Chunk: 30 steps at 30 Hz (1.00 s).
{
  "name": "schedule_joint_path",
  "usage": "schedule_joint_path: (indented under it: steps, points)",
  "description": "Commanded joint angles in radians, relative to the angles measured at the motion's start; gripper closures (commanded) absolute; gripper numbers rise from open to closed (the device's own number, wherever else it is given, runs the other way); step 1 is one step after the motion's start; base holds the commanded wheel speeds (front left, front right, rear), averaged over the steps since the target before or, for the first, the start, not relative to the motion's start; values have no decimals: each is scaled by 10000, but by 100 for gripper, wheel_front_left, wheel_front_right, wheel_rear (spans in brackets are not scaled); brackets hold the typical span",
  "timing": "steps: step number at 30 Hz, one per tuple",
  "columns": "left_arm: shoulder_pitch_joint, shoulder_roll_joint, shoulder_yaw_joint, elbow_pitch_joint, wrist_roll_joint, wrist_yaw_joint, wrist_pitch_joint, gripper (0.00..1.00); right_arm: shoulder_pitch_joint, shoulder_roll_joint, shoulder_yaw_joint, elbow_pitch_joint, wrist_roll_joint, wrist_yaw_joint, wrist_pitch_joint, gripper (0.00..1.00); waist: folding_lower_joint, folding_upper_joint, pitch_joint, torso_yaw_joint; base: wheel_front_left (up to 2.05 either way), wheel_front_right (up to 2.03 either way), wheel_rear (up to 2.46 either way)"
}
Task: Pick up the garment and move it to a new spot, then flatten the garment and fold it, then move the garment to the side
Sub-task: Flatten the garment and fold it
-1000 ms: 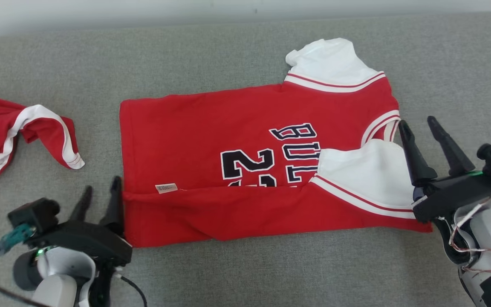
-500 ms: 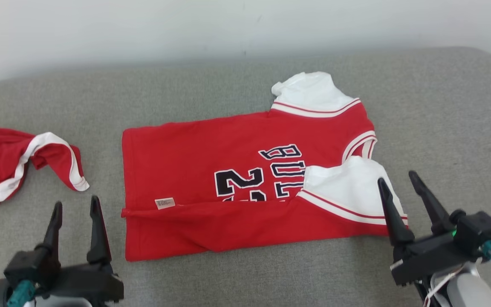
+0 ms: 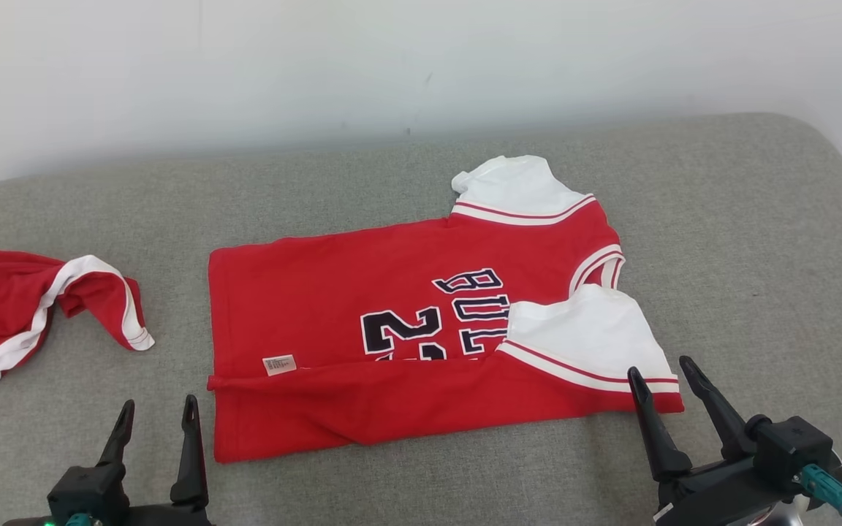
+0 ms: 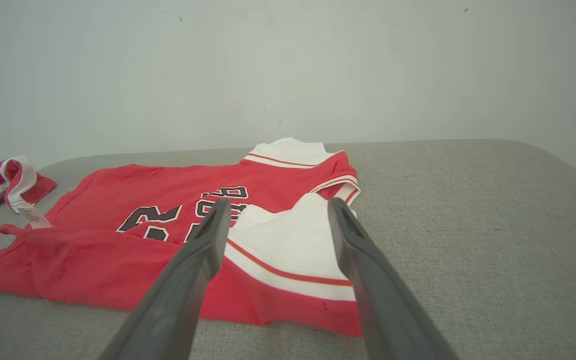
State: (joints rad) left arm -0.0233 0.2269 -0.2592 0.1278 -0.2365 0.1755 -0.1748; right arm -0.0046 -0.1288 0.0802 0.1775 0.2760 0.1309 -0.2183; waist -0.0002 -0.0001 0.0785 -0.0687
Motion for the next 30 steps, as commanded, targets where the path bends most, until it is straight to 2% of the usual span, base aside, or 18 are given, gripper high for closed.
schedule_joint_path:
  steps: [1, 8, 14, 19, 23, 30]
  points:
    - [81, 75, 6, -60, -64, 8, 32, 0, 27, 17, -61, -68, -49, -3, 50, 0, 2, 1, 17, 25, 0, 0, 0]
    - [-185, 101, -252, 56, -136, -182, 517, 0, -140, -74, -101, -171, 13, -3, 275, 0, 2, 1, 198, 112, 0, 0, 0]
    - [-534, -93, -618, 724, -656, -737, 1643, 0, -485, -435, -391, 531, 77, -3, 805, 0, 2, 1, 664, 176, 0, 0, 0]
    - [-877, -204, -649, 1299, -1037, -956, 2228, 0, -923, -786, -361, 1358, 184, -3, 837, 0, 2, 1, 1101, 190, 0, 0, 0]
    - [-1045, -255, -573, 1584, -1250, -998, 2408, 0, -1270, -902, -135, 1885, 379, -3, 808, 0, 2, 1, 1319, 179, 0, 0, 0]
    - [-1283, -313, -660, 2160, -1426, -1075, 2782, 0, -1976, -1131, 848, 2938, 1170, -3, 834, 0, 2, 1, 1612, 279, 0, 0, 0]
